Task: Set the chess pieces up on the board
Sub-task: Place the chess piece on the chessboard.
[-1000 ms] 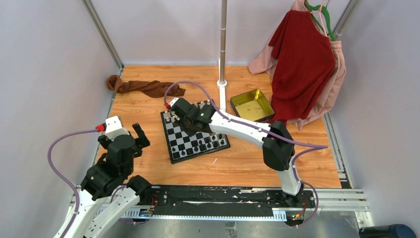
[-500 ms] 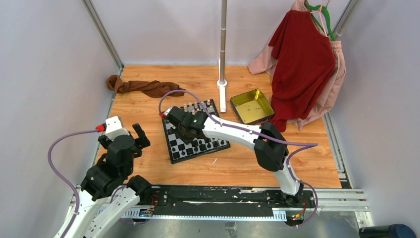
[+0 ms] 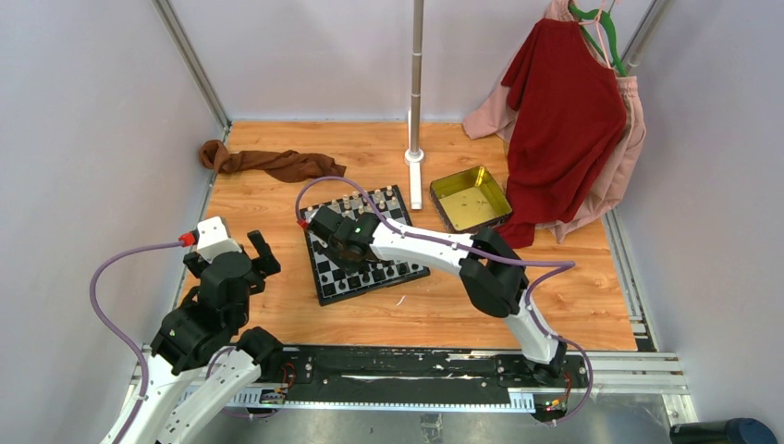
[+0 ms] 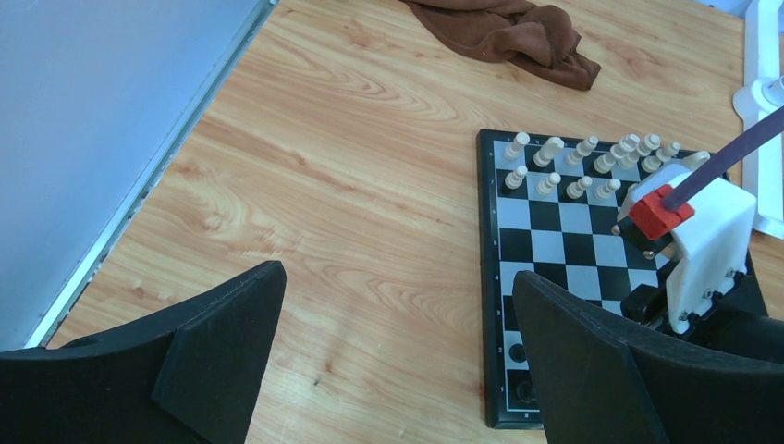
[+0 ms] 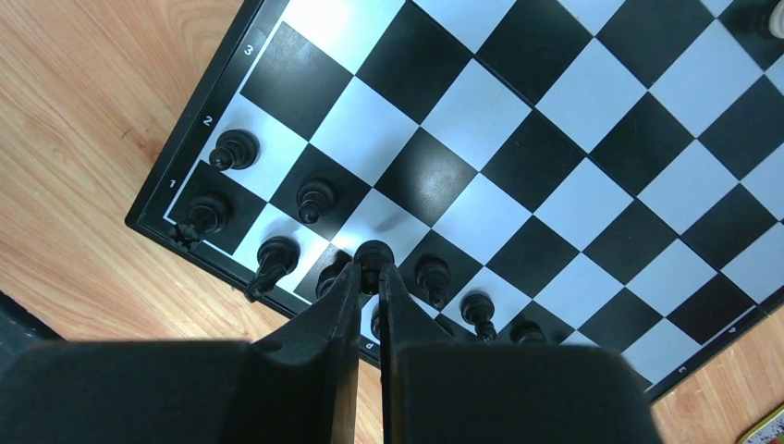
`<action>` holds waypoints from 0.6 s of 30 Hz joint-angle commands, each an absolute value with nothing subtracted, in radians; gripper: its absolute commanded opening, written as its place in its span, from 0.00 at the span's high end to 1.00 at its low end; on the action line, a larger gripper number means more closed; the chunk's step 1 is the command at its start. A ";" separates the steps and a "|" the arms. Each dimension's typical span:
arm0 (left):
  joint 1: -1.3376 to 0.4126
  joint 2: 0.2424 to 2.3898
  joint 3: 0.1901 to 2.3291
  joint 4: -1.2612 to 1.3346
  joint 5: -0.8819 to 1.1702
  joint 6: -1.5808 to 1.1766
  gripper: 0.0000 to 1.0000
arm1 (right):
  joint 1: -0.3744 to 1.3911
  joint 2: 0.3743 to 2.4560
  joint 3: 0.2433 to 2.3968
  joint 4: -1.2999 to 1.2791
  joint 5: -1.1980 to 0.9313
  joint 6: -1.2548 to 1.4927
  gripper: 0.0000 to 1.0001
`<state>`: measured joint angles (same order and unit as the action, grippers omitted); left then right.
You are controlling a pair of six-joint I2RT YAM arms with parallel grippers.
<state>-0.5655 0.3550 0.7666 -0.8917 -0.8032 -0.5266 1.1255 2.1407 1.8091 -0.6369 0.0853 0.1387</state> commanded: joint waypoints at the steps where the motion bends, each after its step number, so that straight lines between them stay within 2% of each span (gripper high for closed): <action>1: -0.572 0.351 0.756 -0.871 -0.805 -0.518 0.00 | 1.129 2.169 1.838 -0.666 0.072 0.134 1.00; 18: -0.572 0.354 0.755 -0.871 -0.805 -0.517 0.00 | 1.118 2.180 1.821 -0.664 0.068 0.132 1.00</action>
<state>-0.5655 0.3550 0.7662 -0.8913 -0.8032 -0.5266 1.1252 2.1651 1.8091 -0.6384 0.0742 0.1387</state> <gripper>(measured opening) 0.997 0.119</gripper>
